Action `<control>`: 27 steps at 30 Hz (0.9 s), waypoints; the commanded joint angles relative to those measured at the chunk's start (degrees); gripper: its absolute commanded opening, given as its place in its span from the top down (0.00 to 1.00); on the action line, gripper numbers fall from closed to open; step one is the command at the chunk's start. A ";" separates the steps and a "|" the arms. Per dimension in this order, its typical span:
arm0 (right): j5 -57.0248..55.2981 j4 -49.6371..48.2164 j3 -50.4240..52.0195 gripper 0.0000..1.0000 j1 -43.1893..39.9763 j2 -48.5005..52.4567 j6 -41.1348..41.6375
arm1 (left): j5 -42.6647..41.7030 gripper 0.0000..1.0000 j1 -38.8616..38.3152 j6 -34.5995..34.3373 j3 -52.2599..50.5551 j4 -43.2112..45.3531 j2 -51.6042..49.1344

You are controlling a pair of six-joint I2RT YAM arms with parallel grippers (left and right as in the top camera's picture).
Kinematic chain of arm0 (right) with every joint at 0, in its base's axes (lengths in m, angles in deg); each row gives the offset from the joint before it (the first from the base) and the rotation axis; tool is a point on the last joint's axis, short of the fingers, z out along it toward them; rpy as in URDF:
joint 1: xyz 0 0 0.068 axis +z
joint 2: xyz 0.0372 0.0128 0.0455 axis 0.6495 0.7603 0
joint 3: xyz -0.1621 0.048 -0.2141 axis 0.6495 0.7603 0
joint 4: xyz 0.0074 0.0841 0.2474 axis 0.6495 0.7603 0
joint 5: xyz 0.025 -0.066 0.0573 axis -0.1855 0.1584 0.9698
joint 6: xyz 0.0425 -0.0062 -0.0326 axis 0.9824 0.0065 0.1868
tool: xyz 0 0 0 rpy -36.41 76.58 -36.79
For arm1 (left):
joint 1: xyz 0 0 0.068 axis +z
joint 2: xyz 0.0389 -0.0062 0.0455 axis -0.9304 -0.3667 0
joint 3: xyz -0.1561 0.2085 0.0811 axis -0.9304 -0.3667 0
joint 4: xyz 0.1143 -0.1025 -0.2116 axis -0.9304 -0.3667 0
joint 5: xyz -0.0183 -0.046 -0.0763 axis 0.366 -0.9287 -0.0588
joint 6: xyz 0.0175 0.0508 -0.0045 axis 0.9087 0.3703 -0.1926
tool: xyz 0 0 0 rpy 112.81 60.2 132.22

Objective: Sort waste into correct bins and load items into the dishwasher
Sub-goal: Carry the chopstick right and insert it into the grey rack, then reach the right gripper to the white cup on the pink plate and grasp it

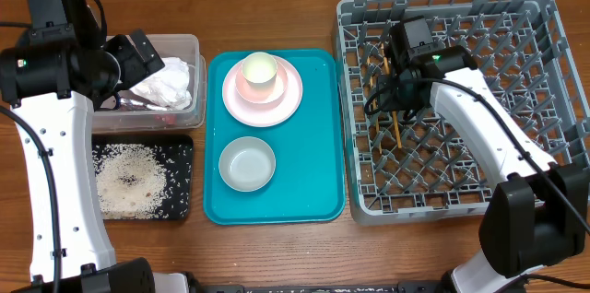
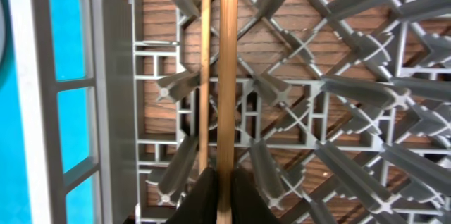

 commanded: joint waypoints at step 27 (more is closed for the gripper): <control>10.40 5.42 -21.55 0.54 4.57 -0.09 2.95 | 0.37 0.00 -0.02 0.72 0.92 0.00 0.04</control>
